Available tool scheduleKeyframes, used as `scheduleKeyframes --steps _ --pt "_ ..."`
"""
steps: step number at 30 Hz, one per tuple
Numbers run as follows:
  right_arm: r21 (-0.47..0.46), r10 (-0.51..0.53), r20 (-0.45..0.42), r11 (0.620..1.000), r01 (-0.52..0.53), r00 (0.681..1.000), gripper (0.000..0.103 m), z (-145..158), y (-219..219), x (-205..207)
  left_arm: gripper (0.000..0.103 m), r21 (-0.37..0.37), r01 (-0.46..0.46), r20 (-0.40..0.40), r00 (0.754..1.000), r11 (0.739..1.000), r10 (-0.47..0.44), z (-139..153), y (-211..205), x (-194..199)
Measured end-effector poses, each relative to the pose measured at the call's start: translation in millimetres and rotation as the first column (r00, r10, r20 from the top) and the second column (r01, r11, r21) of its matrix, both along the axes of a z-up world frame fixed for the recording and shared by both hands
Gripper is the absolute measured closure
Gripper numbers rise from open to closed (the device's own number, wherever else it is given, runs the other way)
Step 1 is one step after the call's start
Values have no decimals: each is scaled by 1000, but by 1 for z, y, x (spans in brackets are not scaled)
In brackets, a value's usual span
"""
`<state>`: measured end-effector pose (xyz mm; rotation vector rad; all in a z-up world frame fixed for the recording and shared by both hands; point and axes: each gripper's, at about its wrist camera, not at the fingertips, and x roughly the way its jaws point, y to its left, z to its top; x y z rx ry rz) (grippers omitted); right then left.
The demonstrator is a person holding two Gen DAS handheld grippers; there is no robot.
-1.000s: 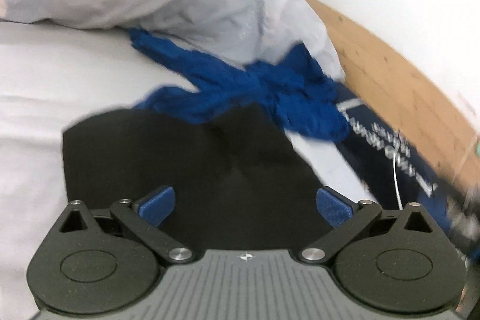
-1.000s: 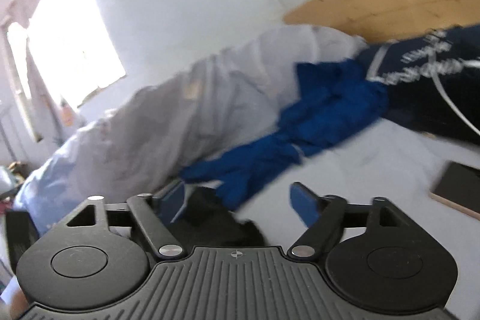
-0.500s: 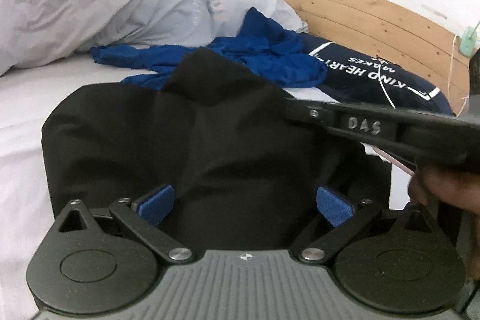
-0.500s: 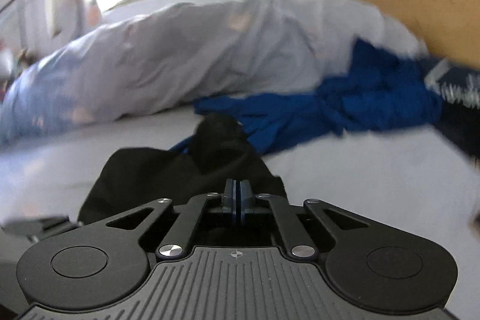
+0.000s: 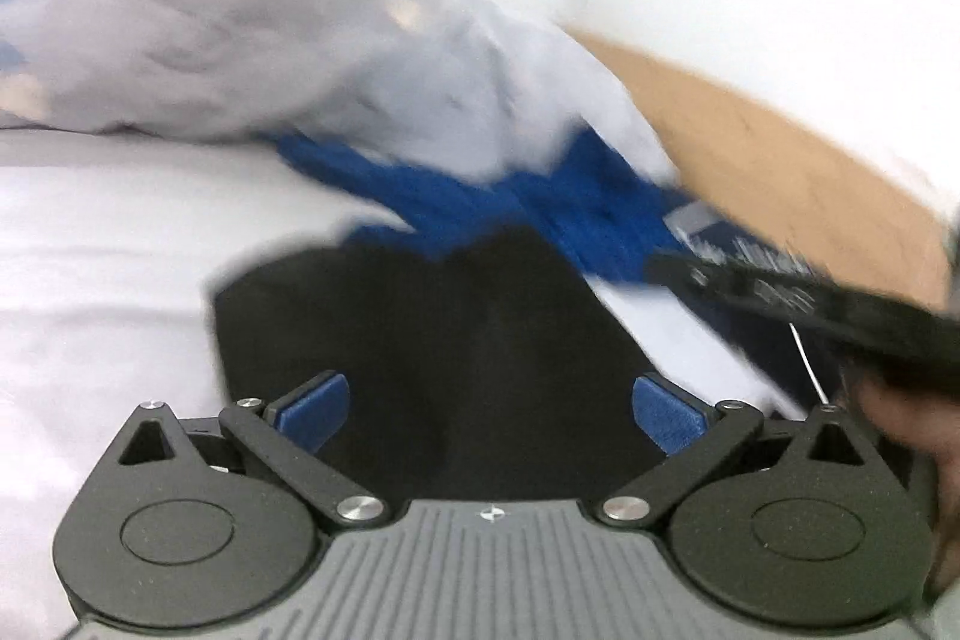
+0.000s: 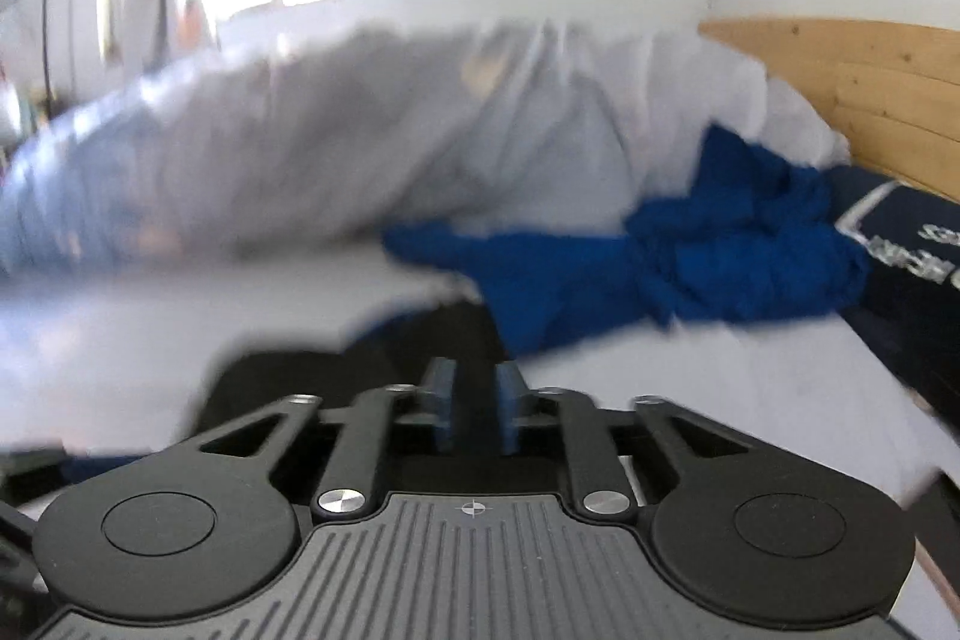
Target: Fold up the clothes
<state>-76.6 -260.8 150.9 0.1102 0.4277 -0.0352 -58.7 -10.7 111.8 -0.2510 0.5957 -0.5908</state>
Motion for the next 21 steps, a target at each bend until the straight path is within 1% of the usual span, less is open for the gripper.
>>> scheduleKeyframes --steps 1,3,5,7,8,9,10,11,14,16,17,19,21 --pt "4 17 29 1000 -17 999 41 5 2 7 0 -18 -46 -5 999 999 46 4 1 8" --pt "-22 37 88 999 -35 995 27 5 6 25 0 -53 -137 -18 991 989 136 11 2 25" --pt "5 33 111 999 -34 993 27 -2 3 45 0 -90 -214 -15 977 973 213 13 -4 41" --pt "92 6 98 996 -15 995 28 -16 -7 65 0 -114 -278 -11 960 954 279 9 -11 55" --pt "135 -8 91 991 -5 996 28 -23 -12 75 0 -119 -304 -26 953 945 303 5 -15 64" --pt "159 -19 75 987 6 997 28 -32 -16 83 0 -113 -317 -38 948 942 315 0 -21 73" --pt "147 -26 42 989 19 999 33 -45 -18 88 0 -91 -323 -43 946 942 320 -6 -28 82" --pt "134 -34 10 990 32 999 36 -57 -21 94 0 -60 -326 -44 945 943 324 -13 -34 88" --pt "136 -44 -54 989 51 998 37 -87 -29 99 0 52 -345 -45 937 937 347 -39 -48 107" --pt "135 -33 -88 990 45 996 35 -95 -29 104 0 119 -370 -55 924 921 379 -56 -51 117" --pt "131 -24 -106 991 37 994 33 -98 -27 108 0 137 -376 -79 918 916 389 -64 -51 121" --pt "90 -12 -156 996 27 988 25 -104 -20 116 0 155 -379 -94 914 913 395 -72 -49 123" --pt "47 -14 -208 999 25 978 25 -109 -12 125 0 177 -389 -93 908 904 408 -74 -51 125"
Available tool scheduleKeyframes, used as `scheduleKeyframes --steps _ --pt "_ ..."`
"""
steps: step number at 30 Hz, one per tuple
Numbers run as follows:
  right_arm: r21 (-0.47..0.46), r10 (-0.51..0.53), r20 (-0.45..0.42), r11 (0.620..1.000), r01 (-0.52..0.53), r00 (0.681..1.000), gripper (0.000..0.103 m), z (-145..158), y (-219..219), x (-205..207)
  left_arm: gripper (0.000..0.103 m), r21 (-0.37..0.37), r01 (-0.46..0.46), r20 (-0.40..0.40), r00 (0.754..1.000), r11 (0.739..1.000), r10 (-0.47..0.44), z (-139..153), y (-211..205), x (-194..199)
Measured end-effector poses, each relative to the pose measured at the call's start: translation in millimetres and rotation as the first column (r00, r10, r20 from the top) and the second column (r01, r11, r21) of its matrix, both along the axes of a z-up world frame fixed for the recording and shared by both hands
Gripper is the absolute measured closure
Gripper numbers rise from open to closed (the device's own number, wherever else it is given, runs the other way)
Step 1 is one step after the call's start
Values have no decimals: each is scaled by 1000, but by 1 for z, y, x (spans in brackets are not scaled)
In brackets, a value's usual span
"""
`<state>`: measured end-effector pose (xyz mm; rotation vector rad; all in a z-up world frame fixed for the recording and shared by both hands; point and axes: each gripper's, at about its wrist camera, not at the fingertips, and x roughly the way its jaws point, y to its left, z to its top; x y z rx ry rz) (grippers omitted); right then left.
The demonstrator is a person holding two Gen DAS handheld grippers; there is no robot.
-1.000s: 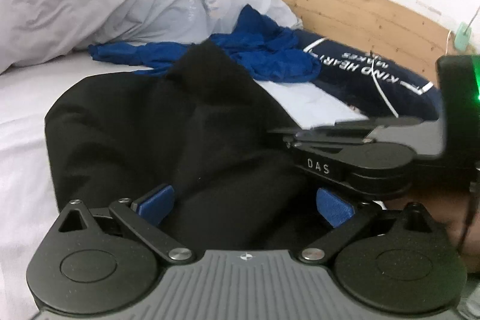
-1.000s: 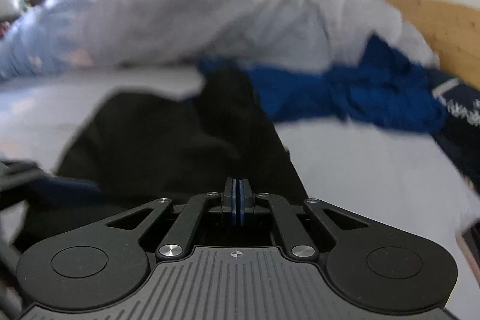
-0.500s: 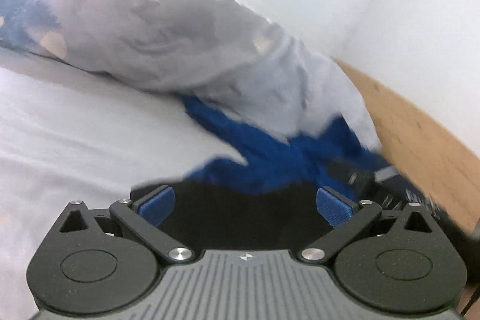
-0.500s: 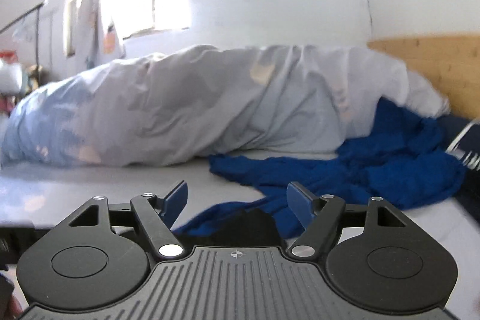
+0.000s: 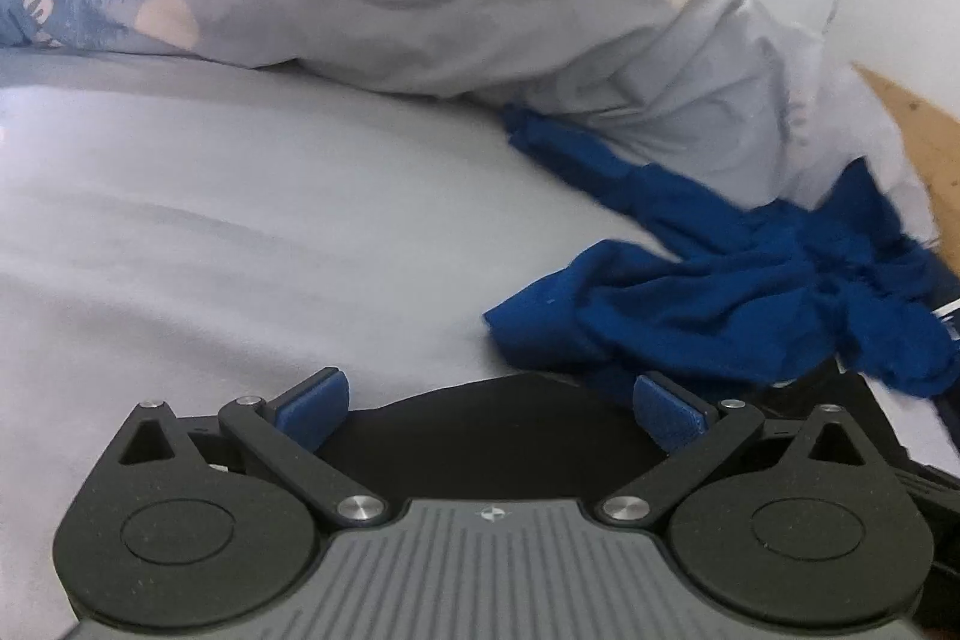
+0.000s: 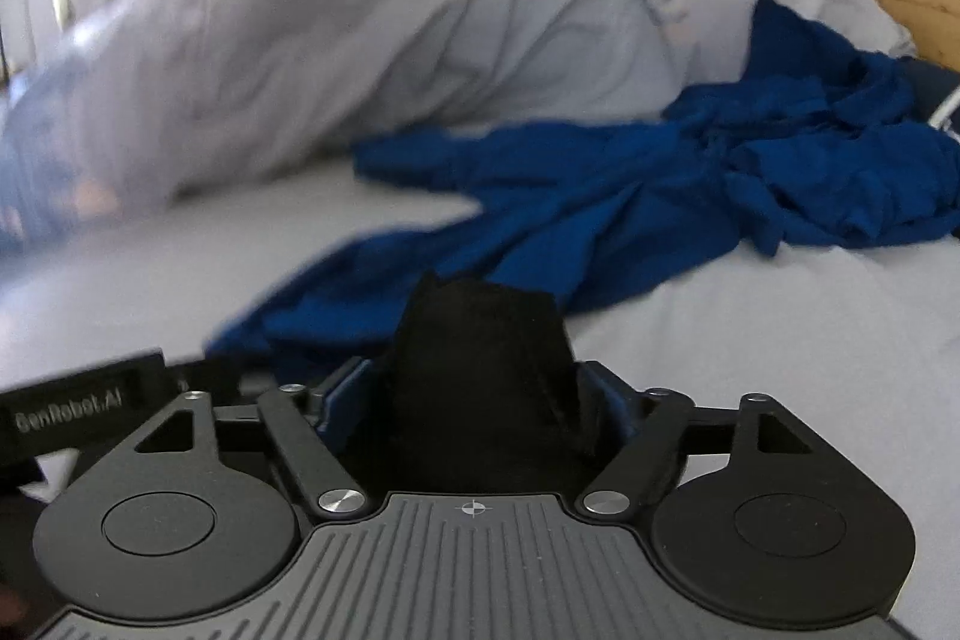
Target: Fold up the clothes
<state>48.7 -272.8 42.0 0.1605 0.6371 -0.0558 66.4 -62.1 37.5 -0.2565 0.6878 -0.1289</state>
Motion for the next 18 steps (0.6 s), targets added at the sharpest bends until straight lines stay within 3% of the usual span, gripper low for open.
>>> scheduleKeyframes --steps 6,14,18 --pt "51 -20 -88 998 24 996 15 -8 -8 14 0 29 -13 10 1000 999 13 -4 -5 -4" --pt "10 -52 -69 999 53 996 12 -4 -7 6 0 28 -7 22 1000 1000 7 -5 -1 -8" --pt "-44 -72 -42 997 70 996 2 4 -9 -8 0 57 -1 19 1000 998 0 -5 -5 -7"
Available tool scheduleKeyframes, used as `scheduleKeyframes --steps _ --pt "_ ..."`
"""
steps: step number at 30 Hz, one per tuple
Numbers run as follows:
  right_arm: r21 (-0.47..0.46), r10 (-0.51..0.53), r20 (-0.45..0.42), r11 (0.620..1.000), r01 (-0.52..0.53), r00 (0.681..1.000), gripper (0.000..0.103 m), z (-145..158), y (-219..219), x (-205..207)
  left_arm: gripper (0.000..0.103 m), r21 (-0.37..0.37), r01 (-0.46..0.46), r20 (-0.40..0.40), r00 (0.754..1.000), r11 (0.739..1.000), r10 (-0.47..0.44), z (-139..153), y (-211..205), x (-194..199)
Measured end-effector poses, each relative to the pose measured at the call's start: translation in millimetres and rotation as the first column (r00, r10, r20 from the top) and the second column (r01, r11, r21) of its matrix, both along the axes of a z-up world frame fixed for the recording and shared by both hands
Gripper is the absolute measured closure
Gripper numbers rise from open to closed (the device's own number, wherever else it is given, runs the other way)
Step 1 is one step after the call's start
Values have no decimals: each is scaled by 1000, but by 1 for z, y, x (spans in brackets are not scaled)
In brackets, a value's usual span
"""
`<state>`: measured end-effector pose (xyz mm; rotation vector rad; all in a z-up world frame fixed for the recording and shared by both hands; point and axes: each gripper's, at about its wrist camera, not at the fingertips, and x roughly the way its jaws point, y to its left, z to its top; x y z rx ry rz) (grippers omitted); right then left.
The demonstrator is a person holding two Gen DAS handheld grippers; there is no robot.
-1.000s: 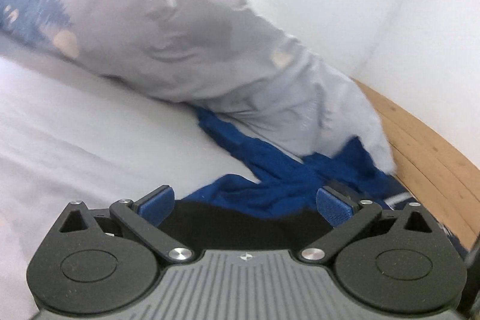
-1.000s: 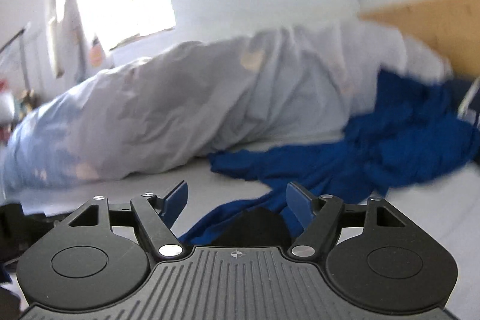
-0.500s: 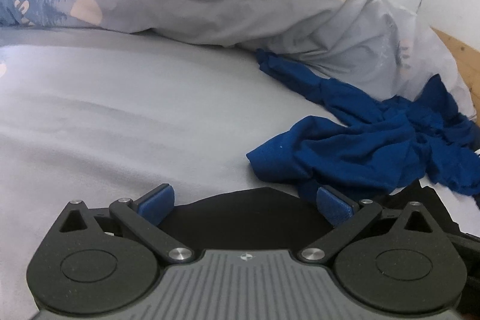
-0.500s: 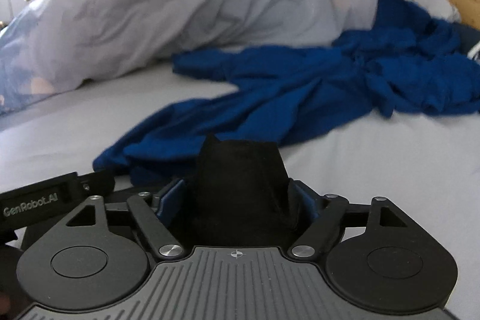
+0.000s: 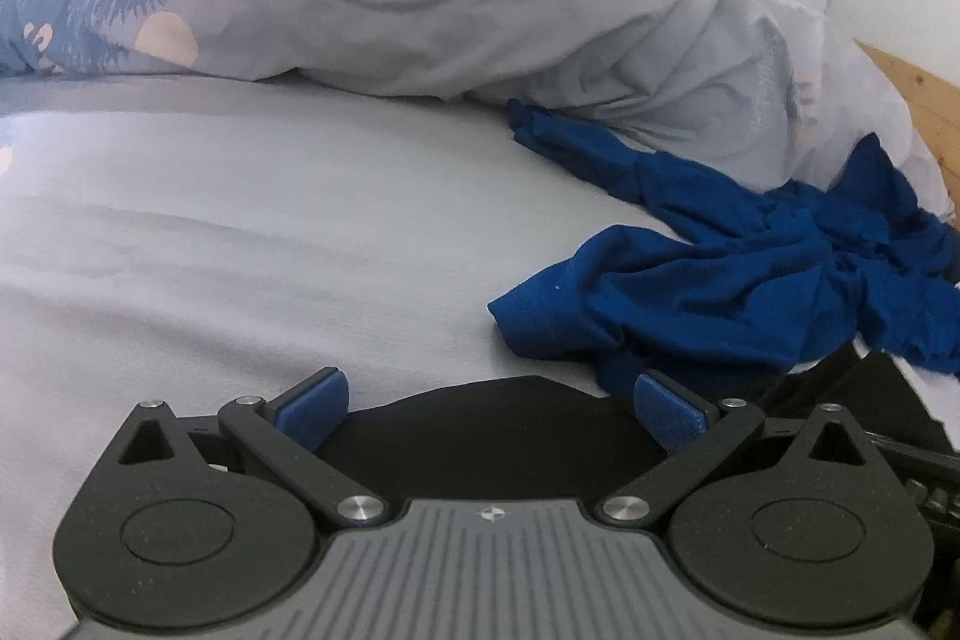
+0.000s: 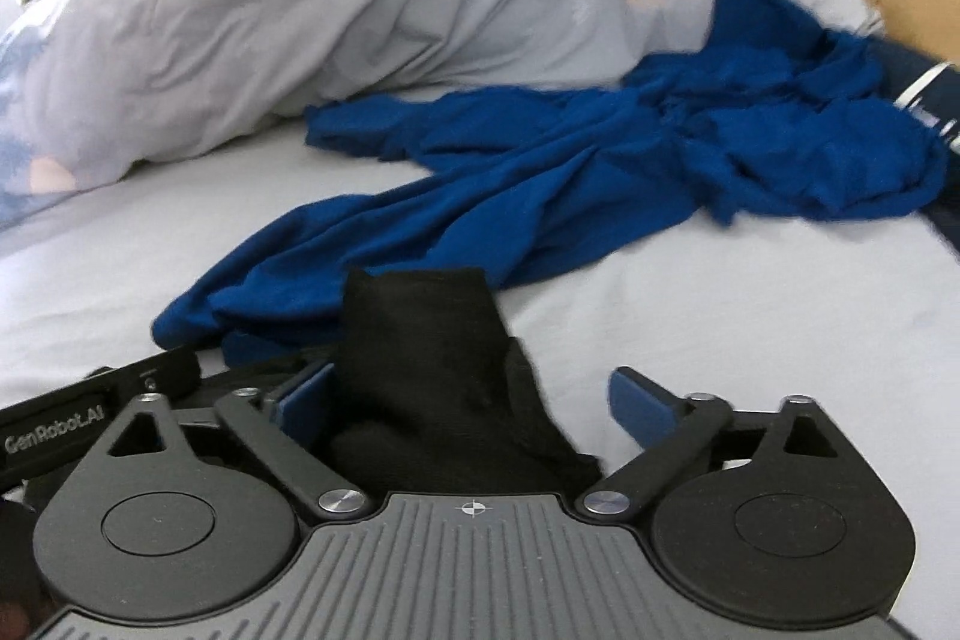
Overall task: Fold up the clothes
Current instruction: 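Hold the shorts' corner with the right gripper while the left gripper presses the fold flat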
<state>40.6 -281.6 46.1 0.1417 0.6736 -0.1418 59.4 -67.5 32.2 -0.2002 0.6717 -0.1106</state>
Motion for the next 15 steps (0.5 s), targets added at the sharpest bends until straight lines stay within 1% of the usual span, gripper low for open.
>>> scheduleKeyframes --steps 4,6,9,13,15 --pt "-56 22 26 998 -21 999 2 6 1 -23 0 10 5 2 1000 1000 -5 0 -1 -1" --pt "-54 26 46 998 -23 999 1 7 -1 -37 0 17 6 1 1000 1000 -6 0 -2 -1" --pt "-50 16 91 999 -11 996 0 4 -4 -57 0 26 7 4 1000 1000 -7 -1 -4 -1" --pt "-117 18 167 993 2 986 0 -4 4 -76 0 53 6 2 1000 999 -6 -3 -8 1" --pt "-118 21 172 993 -1 985 0 -6 3 -77 0 66 5 -4 1000 998 -4 -3 -10 2"
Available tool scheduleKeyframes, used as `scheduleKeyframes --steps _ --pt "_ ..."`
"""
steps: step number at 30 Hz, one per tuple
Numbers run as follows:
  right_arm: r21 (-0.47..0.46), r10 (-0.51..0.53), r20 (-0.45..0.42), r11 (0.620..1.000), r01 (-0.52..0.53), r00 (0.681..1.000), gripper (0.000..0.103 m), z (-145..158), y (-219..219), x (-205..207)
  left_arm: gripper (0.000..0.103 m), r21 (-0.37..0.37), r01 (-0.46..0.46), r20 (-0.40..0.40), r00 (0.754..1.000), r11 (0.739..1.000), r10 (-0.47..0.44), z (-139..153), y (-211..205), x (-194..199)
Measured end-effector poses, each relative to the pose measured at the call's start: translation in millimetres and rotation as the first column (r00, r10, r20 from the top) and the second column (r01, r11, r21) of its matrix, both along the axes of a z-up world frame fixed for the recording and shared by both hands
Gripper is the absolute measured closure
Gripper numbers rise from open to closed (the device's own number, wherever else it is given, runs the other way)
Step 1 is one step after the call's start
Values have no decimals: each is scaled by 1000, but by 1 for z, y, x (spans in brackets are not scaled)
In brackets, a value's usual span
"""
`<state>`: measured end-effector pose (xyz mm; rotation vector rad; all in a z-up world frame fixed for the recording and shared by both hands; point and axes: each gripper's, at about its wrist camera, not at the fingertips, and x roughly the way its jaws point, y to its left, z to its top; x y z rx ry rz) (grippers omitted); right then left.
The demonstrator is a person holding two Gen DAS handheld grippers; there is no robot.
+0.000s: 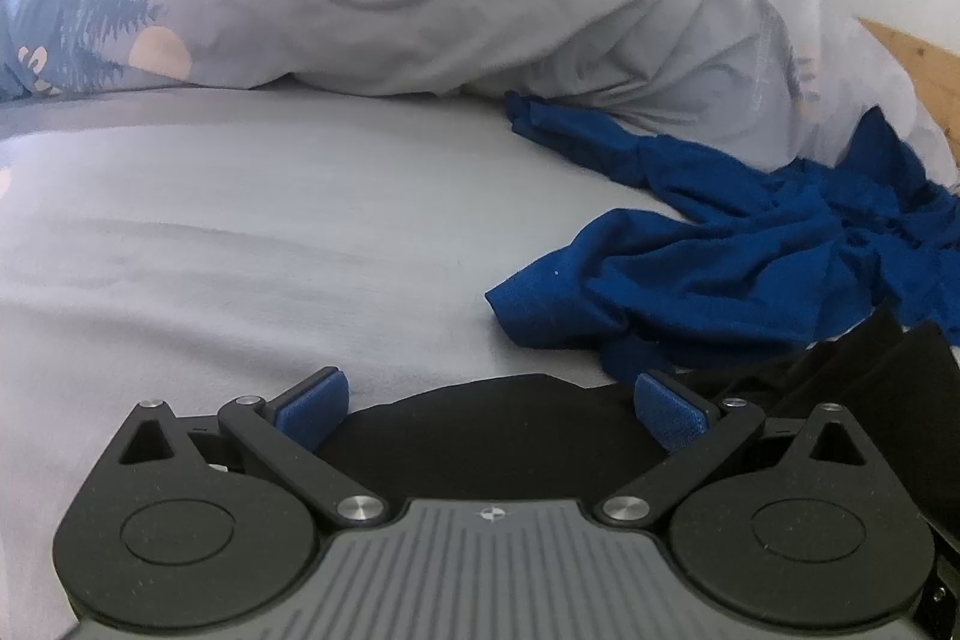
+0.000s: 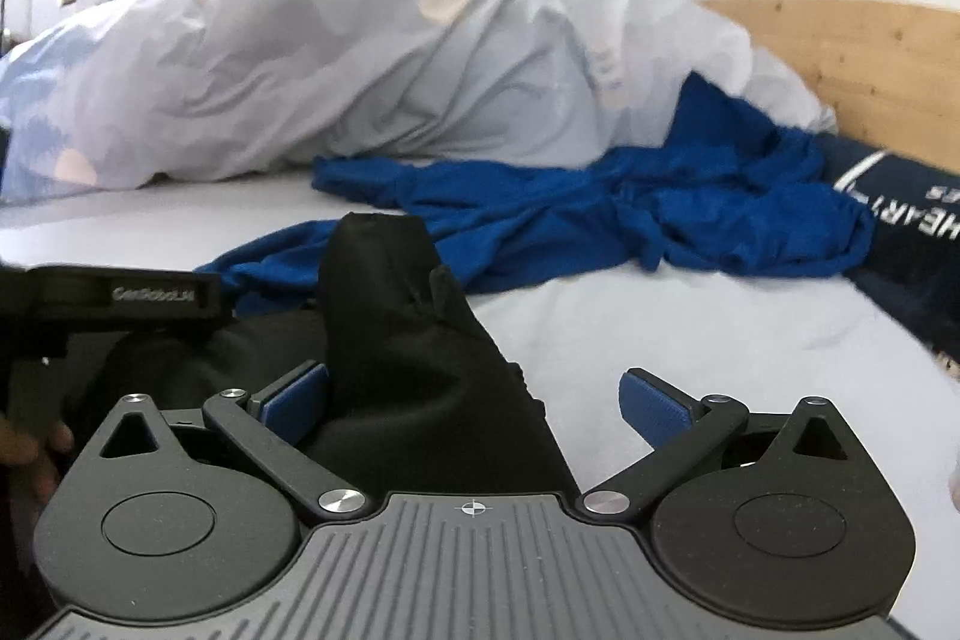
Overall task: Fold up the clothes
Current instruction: 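Hold the shorts' corner with the right gripper while the left gripper presses the fold flat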
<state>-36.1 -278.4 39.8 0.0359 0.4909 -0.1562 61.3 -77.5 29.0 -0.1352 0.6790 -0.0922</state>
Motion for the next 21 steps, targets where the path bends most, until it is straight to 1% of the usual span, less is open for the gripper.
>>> scheduleKeyframes --steps 3,5,6,9,11,13,15,17,20,21 --pt "27 7 -10 1000 -6 1000 0 -1 -5 4 0 -15 3 0 1000 1000 -3 2 3 -2" --pt "64 12 -20 998 -11 1000 0 -2 -10 6 0 -30 16 8 1000 999 -15 4 6 -7" --pt "78 15 -22 997 -13 1000 0 -2 -12 6 0 -20 31 16 999 999 -31 6 7 -11" --pt "132 19 -27 991 -15 999 0 -3 -19 7 0 21 65 58 996 998 -66 14 6 -33" --pt "192 20 -32 981 -13 999 0 -5 -26 8 0 32 70 78 994 997 -72 20 5 -50" --pt "243 20 -37 970 -11 999 0 -6 -34 9 0 8 75 61 995 997 -75 22 5 -66" --pt "272 20 -41 962 -8 999 0 -8 -37 9 0 -7 62 73 995 998 -61 24 2 -86" --pt "270 16 -42 963 -4 999 0 -8 -36 8 0 39 74 86 993 997 -77 26 -9 -108" --pt "233 8 -40 973 2 999 0 -7 -29 8 0 121 139 75 986 983 -149 23 -28 -137" --pt "227 8 -41 974 2 999 0 -7 -28 8 0 147 148 87 983 978 -162 20 -33 -148"
